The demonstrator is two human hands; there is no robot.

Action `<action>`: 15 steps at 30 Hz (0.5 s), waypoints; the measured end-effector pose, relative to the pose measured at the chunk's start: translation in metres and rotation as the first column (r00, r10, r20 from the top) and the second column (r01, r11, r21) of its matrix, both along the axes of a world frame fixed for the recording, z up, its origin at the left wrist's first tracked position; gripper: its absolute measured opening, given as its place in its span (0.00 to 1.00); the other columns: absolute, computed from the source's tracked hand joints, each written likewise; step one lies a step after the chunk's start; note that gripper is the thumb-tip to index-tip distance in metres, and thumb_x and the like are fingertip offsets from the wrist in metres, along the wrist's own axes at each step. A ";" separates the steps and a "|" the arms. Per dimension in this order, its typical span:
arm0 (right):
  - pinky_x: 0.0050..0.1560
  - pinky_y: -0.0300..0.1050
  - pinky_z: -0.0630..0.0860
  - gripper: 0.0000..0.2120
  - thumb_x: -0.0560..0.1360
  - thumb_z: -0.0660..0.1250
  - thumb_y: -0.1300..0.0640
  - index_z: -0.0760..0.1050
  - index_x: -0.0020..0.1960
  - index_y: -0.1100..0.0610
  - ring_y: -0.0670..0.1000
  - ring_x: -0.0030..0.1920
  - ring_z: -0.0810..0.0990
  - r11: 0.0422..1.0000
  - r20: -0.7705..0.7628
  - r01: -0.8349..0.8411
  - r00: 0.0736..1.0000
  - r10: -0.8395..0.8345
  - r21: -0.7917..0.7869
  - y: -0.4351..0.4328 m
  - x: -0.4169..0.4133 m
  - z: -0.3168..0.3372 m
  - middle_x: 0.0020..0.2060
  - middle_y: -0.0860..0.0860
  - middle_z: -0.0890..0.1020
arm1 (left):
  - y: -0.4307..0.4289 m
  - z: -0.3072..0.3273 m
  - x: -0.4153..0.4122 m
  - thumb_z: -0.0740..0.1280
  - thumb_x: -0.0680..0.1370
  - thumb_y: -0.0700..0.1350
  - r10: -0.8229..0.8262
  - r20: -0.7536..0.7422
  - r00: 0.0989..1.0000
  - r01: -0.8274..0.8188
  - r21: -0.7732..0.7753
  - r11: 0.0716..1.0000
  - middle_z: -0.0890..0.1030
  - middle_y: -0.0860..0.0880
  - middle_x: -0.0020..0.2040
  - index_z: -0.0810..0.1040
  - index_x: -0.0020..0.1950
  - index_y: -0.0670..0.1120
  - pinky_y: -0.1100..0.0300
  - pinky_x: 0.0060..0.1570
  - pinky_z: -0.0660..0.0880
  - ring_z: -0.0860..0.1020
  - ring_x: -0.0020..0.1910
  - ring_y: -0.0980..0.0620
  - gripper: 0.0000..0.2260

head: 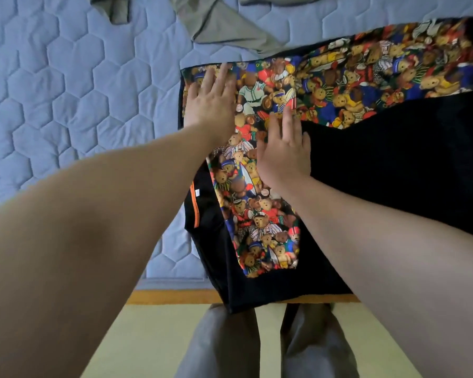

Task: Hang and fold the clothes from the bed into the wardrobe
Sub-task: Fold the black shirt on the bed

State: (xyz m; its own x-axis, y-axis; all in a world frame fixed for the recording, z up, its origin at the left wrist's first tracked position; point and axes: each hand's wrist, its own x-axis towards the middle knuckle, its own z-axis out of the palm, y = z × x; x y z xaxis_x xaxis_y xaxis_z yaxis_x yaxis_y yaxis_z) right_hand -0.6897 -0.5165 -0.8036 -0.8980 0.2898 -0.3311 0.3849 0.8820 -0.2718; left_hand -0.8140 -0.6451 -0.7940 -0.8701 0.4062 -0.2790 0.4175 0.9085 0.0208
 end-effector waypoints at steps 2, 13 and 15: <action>0.79 0.61 0.53 0.31 0.84 0.56 0.48 0.50 0.83 0.53 0.59 0.81 0.48 0.998 -0.050 0.065 0.997 -0.066 -0.026 0.007 -0.027 -0.008 0.82 0.58 0.46 | 0.002 -0.007 -0.022 0.52 0.84 0.49 -0.023 -0.044 0.999 0.023 -0.001 1.000 0.50 0.47 0.83 0.53 0.82 0.47 0.43 0.79 0.51 0.49 0.82 0.44 0.26; 0.81 0.52 0.51 0.29 0.85 0.52 0.54 0.48 0.82 0.63 0.57 0.81 0.50 1.000 -0.029 0.021 0.999 -0.021 0.008 0.030 -0.113 -0.018 0.82 0.58 0.46 | 0.004 -0.021 -0.091 0.57 0.83 0.46 0.147 0.032 0.989 -0.146 -0.036 0.989 0.75 0.40 0.65 0.71 0.67 0.43 0.43 0.66 0.66 0.72 0.66 0.38 0.14; 0.81 0.53 0.49 0.29 0.86 0.50 0.53 0.46 0.82 0.63 0.57 0.82 0.48 1.000 -0.005 -0.010 1.000 0.011 0.015 0.034 -0.120 -0.023 0.82 0.58 0.44 | 0.011 -0.022 -0.099 0.61 0.80 0.41 0.183 0.068 0.981 -0.176 -0.091 0.980 0.74 0.39 0.66 0.70 0.68 0.43 0.42 0.66 0.66 0.72 0.67 0.38 0.16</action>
